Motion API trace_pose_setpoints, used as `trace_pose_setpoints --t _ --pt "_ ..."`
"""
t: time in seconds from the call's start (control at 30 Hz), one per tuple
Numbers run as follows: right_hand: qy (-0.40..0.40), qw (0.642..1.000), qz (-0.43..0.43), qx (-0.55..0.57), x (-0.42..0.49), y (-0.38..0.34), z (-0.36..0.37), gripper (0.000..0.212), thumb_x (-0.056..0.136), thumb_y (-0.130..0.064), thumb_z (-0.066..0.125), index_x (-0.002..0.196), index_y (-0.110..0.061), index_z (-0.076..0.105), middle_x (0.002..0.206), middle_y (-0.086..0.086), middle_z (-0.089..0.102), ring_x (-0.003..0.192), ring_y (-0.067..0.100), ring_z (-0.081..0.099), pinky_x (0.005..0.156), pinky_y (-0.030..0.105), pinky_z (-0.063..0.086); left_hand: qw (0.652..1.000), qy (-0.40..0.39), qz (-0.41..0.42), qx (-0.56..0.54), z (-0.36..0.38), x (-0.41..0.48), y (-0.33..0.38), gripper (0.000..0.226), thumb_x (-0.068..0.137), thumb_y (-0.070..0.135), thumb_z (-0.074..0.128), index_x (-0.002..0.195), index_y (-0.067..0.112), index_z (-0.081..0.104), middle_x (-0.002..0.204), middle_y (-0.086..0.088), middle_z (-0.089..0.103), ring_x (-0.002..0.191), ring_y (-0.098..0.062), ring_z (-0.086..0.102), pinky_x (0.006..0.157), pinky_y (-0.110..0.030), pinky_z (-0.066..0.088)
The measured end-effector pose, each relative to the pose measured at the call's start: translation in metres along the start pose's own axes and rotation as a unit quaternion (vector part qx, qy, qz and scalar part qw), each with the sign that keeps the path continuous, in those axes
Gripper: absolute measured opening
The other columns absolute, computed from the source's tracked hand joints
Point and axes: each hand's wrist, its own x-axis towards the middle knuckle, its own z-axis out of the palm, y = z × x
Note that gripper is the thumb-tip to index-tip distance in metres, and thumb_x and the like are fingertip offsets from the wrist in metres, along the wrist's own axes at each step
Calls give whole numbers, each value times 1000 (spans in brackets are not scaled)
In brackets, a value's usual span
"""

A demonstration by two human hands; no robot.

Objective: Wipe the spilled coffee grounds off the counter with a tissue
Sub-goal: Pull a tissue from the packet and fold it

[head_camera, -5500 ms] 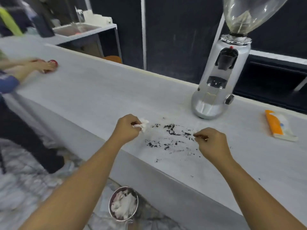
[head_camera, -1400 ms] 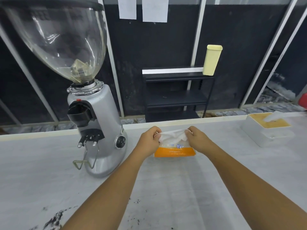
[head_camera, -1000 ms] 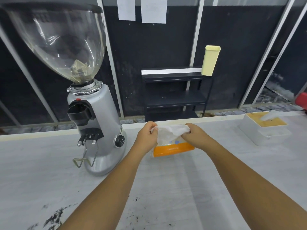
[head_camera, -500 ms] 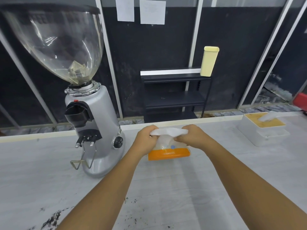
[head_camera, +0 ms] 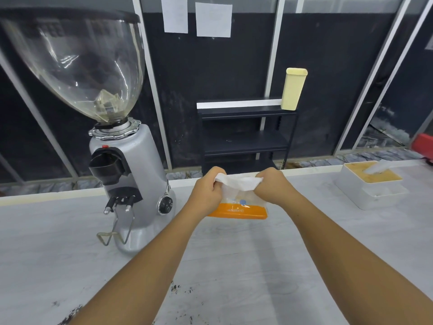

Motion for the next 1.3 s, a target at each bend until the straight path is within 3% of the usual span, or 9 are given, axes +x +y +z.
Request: trace_pose_setpoints --t 0.17,0.3,0.4,0.6,0.77,0.87,1.1,1.23,1.3 --pt "36 999 -26 -29 4 -4 -2 10 87 -19 70 80 -15 65 70 -1 56 71 16 57 51 19 40 999 -38 -19 -21 -3 1 7 21 106 26 33 112 27 53 102 5 58 94 -13 56 71 -24 48" --pt "32 999 -34 -5 8 -9 -4 22 83 -32 75 93 -21 60 84 -1 63 75 13 61 54 22 48 998 -63 -24 -22 -8 2 10 21 97 12 50 113 25 49 98 4 56 86 -13 56 61 -20 41" --pt "-30 996 -29 76 5 -9 -10 41 84 -16 74 114 -25 48 110 -1 59 97 21 63 69 38 63 998 -43 -42 -3 -7 4 11 28 94 10 61 113 27 48 109 2 58 96 -16 58 64 -20 47" --pt "-165 981 -31 98 -3 -10 -23 68 82 -3 75 126 -30 30 127 1 46 115 27 54 80 50 61 997 22 -32 73 -2 10 5 35 86 26 75 106 30 48 107 2 59 95 -18 59 66 -24 48" --pt "-81 991 -29 103 2 -6 -16 17 94 -17 63 106 -23 52 112 3 58 106 27 60 79 41 62 994 -16 -26 107 -5 8 -5 25 102 44 47 119 25 45 99 1 64 81 -14 61 58 -23 45" --pt "-42 994 7 96 3 -2 -7 4 97 -18 57 96 -22 56 108 5 64 96 28 67 73 42 63 989 -46 -58 128 -5 4 -9 29 104 46 38 124 26 42 99 -1 66 83 -15 63 68 -34 57" --pt "-187 952 135 203 -9 1 9 26 97 -28 47 121 -22 55 117 8 62 100 33 66 81 52 60 987 -109 -72 97 -1 -7 -11 33 103 47 30 111 21 50 88 -8 65 73 -20 59 71 -41 51" --pt "-168 947 146 231 -10 2 8 27 95 -16 50 119 -10 60 120 11 60 111 37 59 87 52 58 987 -98 -63 115 -4 -8 -9 38 101 49 40 120 20 55 100 -2 67 86 -19 63 81 -44 56" --pt "-141 944 160 252 -7 0 6 29 95 -10 52 119 5 60 121 17 60 112 36 58 93 52 55 991 -79 -61 87 -7 -6 -7 32 99 45 50 118 20 57 106 -2 67 87 -16 63 75 -34 55"
